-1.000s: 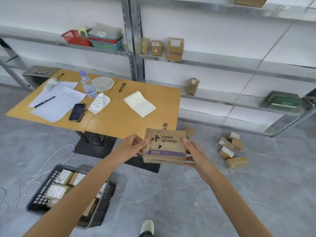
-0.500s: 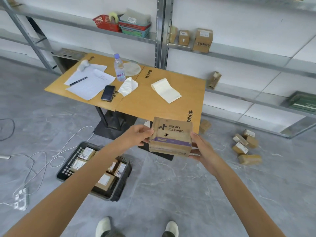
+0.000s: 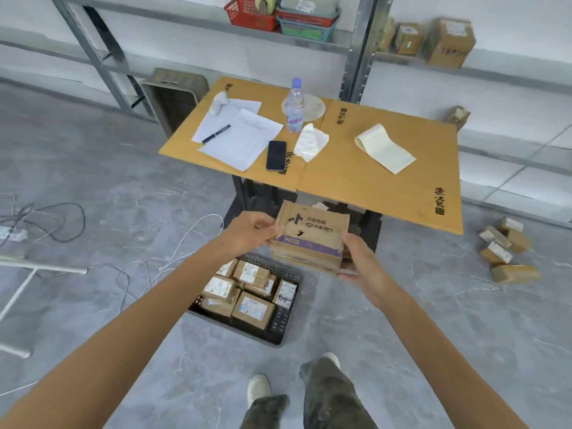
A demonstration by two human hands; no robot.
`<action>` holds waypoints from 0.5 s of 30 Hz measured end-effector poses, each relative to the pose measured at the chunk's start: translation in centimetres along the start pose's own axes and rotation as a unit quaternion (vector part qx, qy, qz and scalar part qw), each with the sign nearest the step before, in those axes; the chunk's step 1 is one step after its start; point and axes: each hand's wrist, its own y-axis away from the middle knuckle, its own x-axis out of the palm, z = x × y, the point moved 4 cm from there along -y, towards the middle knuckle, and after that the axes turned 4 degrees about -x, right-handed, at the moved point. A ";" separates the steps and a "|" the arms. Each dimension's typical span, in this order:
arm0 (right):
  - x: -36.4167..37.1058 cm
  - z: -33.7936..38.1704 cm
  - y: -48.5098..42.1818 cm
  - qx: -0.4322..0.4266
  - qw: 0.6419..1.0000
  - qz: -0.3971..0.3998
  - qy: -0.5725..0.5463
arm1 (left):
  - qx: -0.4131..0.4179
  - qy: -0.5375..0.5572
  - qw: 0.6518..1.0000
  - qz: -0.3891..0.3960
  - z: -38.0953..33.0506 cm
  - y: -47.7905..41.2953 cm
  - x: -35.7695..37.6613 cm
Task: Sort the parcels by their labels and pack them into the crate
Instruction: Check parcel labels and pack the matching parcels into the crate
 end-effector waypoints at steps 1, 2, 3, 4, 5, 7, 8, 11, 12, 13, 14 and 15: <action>1.1 -0.1 -0.4 0.002 1.000 0.009 0.002 | -0.004 -0.002 1.000 -0.008 0.7 -0.6 -0.7; 1.9 -0.1 -0.9 0.001 1.000 0.020 0.007 | -0.007 -0.002 1.000 -0.011 1.4 -1.3 -1.2; 2.6 0.0 -1.6 0.000 1.000 0.027 0.012 | -0.010 -0.005 1.000 -0.011 2.0 -2.1 -1.7; 3.1 0.0 -2.6 0.001 0.999 0.031 0.017 | -0.015 -0.009 1.000 -0.007 2.5 -3.1 -2.0; 3.4 0.1 -3.5 0.004 0.999 0.033 0.018 | -0.021 -0.011 1.000 -0.003 2.9 -4.1 -2.2; 3.9 0.2 -5.3 0.009 0.999 0.037 0.009 | -0.035 -0.011 0.999 0.003 3.6 -6.0 -2.5; 4.1 0.1 -6.3 0.013 0.999 0.040 0.001 | -0.045 -0.008 0.999 0.006 3.9 -7.1 -2.6; 5.2 -0.5 -9.2 0.035 0.998 0.044 -0.018 | -0.077 -0.017 0.997 0.015 5.2 -10.3 -2.8; 5.7 -1.0 -10.3 0.040 0.998 0.042 -0.018 | -0.085 -0.022 0.996 0.019 5.9 -11.4 -3.0; 6.2 -1.5 -11.2 0.048 0.998 0.039 -0.016 | -0.090 -0.022 0.995 0.024 6.6 -12.5 -3.1; 6.9 -2.1 -12.0 0.056 0.998 0.037 -0.012 | -0.090 -0.026 0.995 0.031 7.4 -13.5 -3.2; 7.5 -2.8 -12.9 0.063 0.997 0.036 -0.013 | -0.089 -0.035 0.995 0.041 8.1 -14.4 -3.2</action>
